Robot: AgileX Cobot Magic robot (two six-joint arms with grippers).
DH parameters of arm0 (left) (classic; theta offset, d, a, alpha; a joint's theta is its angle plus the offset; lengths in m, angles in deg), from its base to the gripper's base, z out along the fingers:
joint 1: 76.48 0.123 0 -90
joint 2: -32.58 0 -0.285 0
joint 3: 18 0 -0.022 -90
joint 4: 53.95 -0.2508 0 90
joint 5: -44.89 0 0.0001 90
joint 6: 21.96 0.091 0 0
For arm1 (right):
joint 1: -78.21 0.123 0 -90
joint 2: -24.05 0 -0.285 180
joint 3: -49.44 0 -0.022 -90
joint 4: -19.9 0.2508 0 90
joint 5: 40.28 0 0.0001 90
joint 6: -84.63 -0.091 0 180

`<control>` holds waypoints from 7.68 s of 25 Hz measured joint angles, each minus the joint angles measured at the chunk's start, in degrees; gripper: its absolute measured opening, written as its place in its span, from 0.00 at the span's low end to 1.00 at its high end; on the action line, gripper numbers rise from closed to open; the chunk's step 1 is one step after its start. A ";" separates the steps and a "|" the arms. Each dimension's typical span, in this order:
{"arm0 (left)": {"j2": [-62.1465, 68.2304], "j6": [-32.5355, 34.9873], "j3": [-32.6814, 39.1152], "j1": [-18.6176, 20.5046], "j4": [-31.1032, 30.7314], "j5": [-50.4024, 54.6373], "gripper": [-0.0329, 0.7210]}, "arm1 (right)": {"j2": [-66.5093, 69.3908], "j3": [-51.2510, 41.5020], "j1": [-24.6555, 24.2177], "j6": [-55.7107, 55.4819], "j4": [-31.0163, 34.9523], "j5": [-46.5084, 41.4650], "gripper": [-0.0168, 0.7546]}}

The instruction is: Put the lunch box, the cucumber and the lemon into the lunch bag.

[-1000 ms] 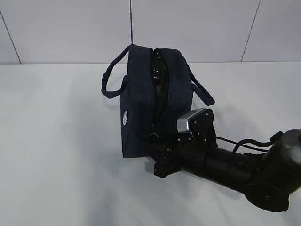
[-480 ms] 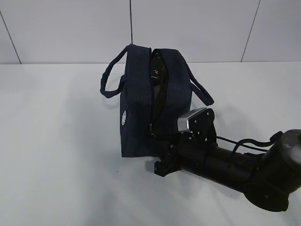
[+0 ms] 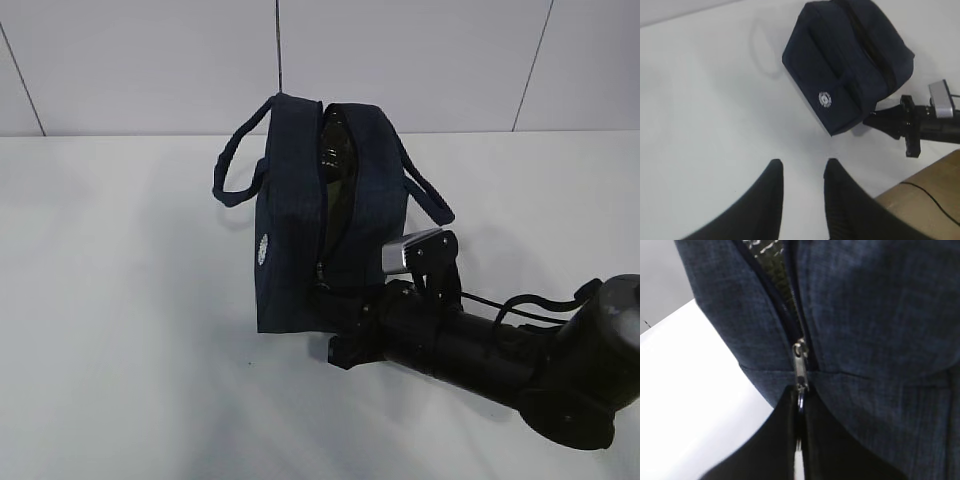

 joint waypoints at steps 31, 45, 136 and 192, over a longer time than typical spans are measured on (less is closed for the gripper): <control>14.92 16.41 32.49 -13.73 4.60 -29.20 0.38 | -7.71 -3.47 0.00 1.99 0.48 -2.78 0.03; 27.24 20.81 32.49 -22.05 5.09 -47.93 0.49 | -8.63 -3.47 0.00 2.09 0.58 -3.78 0.03; 36.15 22.85 32.03 -28.72 6.79 -69.35 0.03 | -25.85 9.34 0.00 15.05 8.99 -30.08 0.03; 36.15 22.85 32.01 -28.72 7.13 -70.30 0.03 | -4.80 52.93 -1.39 13.64 23.39 -66.86 0.03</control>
